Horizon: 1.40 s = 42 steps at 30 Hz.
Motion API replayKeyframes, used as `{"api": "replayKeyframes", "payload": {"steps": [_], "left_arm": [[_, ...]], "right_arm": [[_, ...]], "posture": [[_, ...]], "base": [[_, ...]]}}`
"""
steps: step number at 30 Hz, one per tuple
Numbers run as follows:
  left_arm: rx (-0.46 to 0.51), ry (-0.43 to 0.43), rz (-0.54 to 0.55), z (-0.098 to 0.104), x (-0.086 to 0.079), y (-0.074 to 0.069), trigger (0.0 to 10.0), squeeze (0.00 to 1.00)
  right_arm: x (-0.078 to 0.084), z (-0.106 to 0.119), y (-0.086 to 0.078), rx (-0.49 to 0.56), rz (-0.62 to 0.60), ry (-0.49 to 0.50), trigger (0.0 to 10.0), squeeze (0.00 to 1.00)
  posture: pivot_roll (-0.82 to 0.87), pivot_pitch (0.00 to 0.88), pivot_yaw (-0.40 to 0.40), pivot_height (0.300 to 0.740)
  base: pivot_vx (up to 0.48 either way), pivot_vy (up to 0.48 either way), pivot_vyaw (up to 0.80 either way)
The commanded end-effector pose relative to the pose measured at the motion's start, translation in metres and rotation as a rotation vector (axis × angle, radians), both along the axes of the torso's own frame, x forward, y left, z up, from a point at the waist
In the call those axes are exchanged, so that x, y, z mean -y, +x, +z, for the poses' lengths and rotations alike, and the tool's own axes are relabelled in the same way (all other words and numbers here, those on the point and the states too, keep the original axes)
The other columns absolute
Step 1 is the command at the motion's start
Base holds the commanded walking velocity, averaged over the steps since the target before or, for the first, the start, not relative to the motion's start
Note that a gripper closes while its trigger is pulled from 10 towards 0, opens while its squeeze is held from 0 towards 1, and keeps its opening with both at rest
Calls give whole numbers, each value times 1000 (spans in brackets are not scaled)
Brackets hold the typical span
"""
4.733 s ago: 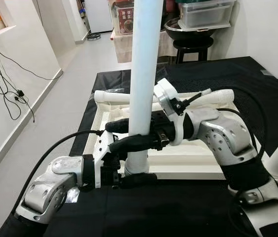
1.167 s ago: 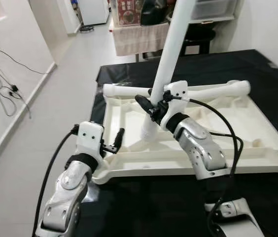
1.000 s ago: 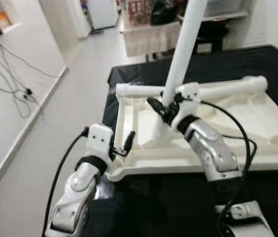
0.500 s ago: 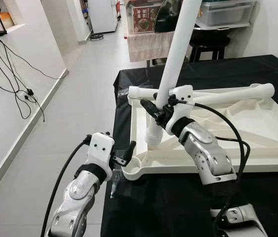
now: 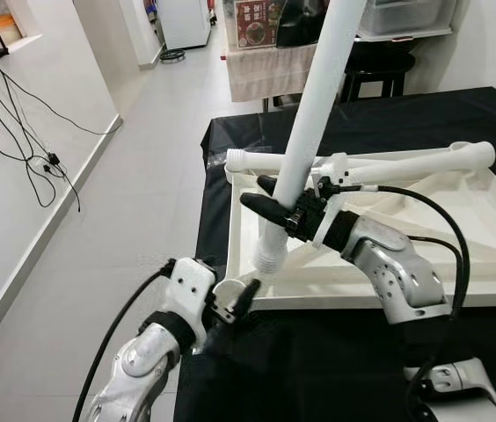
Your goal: Building children table
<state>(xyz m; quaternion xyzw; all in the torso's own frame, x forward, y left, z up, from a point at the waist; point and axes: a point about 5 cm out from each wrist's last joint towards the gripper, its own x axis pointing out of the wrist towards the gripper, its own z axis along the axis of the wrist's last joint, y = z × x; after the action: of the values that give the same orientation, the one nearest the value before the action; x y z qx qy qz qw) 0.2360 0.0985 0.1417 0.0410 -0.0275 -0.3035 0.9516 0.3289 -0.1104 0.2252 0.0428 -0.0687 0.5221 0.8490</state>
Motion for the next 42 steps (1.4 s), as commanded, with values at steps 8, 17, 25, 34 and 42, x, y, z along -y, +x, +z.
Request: {"api": "replayKeyframes", "payload": {"steps": [8, 17, 25, 34, 42], "left_arm": [[-36, 45, -99, -4, 6, -13, 10000, 0], [-18, 117, 174, -4, -18, -15, 10000, 0], [-11, 155, 231, -4, -20, -14, 10000, 0], [-14, 143, 197, -1, -17, -15, 10000, 0], [-52, 119, 112, -3, -12, -27, 10000, 0]], "right_arm": [[-16, 11, -9, 34, 237, -25, 10000, 0], [-28, 12, -2, 51, 286, -42, 10000, 0], [-23, 15, 0, 49, 267, -22, 10000, 0], [-19, 13, -9, 35, 380, -20, 10000, 0], [-16, 15, -14, 31, 441, -31, 10000, 0]], "posture": [[-42, 101, 81, 740], [-16, 132, 72, 740], [-37, 132, 75, 740], [-37, 140, 82, 740], [-34, 151, 82, 740]], "base": [[0, 0, 0], [0, 0, 0], [0, 0, 88], [0, 0, 779], [0, 0, 177]]}}
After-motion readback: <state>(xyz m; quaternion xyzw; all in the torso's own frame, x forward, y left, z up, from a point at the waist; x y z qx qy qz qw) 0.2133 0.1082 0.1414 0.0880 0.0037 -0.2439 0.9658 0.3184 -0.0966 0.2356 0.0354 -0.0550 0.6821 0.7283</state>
